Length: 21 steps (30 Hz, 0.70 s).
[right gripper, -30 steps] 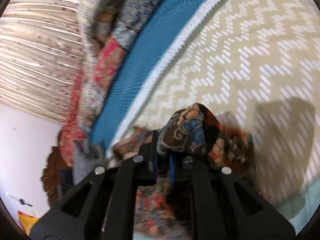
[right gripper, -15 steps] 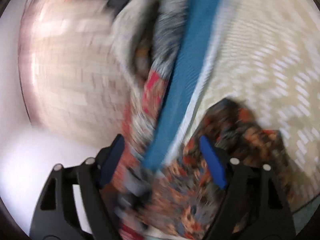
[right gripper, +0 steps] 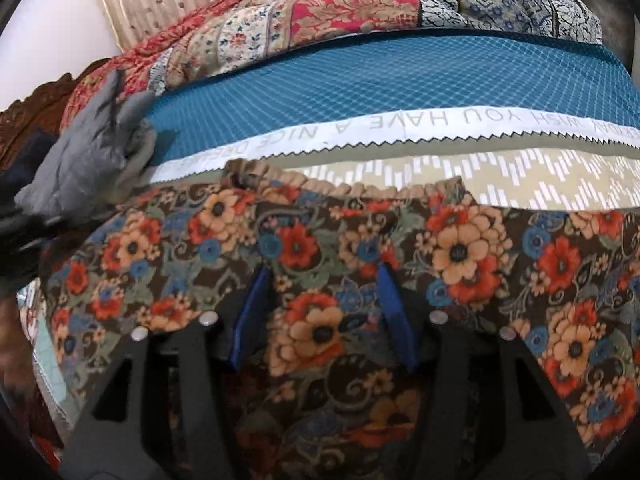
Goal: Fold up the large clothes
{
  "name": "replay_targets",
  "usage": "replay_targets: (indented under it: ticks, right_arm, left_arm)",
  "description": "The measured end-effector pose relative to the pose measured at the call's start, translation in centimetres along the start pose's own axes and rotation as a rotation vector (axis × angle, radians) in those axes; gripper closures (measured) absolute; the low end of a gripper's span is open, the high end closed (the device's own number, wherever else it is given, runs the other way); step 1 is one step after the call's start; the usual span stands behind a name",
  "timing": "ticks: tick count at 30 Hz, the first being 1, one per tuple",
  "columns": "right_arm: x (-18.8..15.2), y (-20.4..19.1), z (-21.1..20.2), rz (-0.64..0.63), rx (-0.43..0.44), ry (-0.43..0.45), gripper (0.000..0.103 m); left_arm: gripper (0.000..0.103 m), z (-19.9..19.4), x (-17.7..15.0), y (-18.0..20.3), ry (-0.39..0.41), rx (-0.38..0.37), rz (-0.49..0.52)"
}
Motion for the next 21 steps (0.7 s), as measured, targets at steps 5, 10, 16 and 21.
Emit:
replay_targets:
  ticks: [5,10,16,21]
  right_arm:
    - [0.6,0.0,-0.6,0.002,-0.005,0.008,0.05]
    - [-2.2,2.1,-6.0,0.069,0.022,0.06,0.049]
    - [-7.3,5.7,-12.8,0.101,-0.012,0.191,0.049]
    - [-12.1,8.7,-14.9,0.127,-0.061,0.221,0.051]
  left_arm:
    - [0.103,-0.5,-3.4,3.5,0.035,0.014,0.145]
    - [0.103,-3.3,-3.2,2.6,0.171,0.086,0.124]
    - [0.103,-7.9,-2.0,2.8,0.247,0.044,0.154]
    - [0.103,-4.0,-5.5,7.5,0.094,-0.024,0.421]
Point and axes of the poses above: each gripper's, at about its wrist camera, not at the fingertips, and z roughly the way its jaws point, y to its right, x to its top, the point moved 2 cm from there along z, roughly the way its jaws point, and after that the axes turned 11 degrees about -y, right-handed, at the moved point
